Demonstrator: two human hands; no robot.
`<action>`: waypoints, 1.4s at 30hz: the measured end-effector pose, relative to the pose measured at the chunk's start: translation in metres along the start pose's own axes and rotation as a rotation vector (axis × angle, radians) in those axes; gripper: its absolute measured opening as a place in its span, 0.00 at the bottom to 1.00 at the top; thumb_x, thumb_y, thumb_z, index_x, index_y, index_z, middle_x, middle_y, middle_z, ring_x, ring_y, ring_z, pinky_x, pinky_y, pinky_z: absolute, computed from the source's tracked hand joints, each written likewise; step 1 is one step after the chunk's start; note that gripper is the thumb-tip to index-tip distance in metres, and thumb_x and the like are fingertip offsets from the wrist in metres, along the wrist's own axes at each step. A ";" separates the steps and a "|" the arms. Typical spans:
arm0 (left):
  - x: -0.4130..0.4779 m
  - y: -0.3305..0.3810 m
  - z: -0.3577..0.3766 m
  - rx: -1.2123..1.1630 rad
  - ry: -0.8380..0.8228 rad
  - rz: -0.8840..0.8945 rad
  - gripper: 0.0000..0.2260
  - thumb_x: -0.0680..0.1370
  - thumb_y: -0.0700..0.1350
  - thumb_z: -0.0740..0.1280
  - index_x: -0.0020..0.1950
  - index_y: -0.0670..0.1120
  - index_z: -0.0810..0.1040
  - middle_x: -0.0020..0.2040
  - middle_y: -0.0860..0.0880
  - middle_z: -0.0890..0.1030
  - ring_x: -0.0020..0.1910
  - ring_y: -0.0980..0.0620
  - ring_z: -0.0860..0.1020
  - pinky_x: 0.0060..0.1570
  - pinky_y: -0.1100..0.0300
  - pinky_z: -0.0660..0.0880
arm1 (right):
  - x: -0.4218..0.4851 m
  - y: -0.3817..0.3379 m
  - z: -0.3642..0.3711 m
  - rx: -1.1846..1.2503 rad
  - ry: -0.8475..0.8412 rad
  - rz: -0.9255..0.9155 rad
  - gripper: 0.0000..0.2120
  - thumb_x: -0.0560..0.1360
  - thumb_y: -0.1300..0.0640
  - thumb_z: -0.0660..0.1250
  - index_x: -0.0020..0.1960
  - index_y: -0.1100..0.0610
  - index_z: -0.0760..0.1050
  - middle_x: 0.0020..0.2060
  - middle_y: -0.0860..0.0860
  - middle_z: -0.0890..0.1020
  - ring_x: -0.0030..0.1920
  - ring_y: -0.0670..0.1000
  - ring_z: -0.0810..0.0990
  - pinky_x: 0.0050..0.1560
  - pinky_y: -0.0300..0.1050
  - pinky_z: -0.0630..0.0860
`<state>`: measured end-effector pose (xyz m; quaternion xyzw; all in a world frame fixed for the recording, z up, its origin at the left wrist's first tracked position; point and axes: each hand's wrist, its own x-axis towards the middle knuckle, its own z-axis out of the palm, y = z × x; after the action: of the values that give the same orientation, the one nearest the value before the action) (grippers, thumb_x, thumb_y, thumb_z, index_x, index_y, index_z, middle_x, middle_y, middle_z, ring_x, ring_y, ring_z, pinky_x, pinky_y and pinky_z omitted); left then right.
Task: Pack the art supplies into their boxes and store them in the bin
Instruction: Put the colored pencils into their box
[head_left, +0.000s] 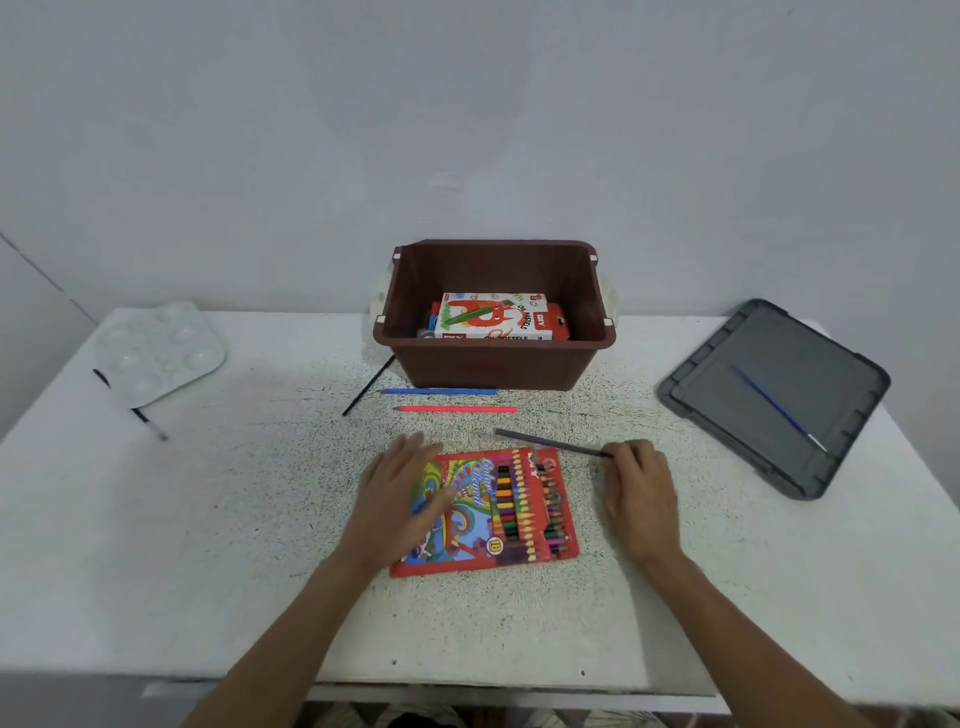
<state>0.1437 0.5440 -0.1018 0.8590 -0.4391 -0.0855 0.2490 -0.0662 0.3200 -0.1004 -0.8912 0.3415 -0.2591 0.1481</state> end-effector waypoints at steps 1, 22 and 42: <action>-0.004 -0.006 0.000 0.019 -0.001 0.001 0.38 0.74 0.75 0.48 0.77 0.55 0.63 0.76 0.59 0.54 0.77 0.57 0.50 0.74 0.52 0.47 | 0.003 0.009 -0.005 -0.039 -0.027 0.007 0.07 0.77 0.61 0.67 0.54 0.61 0.79 0.47 0.55 0.77 0.44 0.54 0.73 0.41 0.44 0.68; -0.007 -0.019 0.006 0.090 0.001 0.070 0.38 0.74 0.75 0.49 0.77 0.53 0.64 0.79 0.51 0.60 0.79 0.52 0.53 0.76 0.52 0.49 | 0.018 -0.013 -0.006 -0.064 -0.350 -0.285 0.15 0.72 0.56 0.76 0.57 0.56 0.80 0.43 0.51 0.76 0.41 0.49 0.73 0.38 0.39 0.68; -0.001 -0.007 0.001 0.083 0.079 -0.032 0.36 0.75 0.73 0.49 0.73 0.51 0.70 0.72 0.48 0.72 0.73 0.47 0.67 0.70 0.48 0.60 | 0.001 -0.022 0.029 0.088 -0.166 -0.142 0.15 0.76 0.63 0.68 0.63 0.58 0.78 0.51 0.52 0.77 0.50 0.52 0.72 0.50 0.46 0.73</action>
<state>0.1477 0.5472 -0.1065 0.8782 -0.4181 -0.0371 0.2291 -0.0376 0.3380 -0.1144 -0.9242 0.2523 -0.2089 0.1964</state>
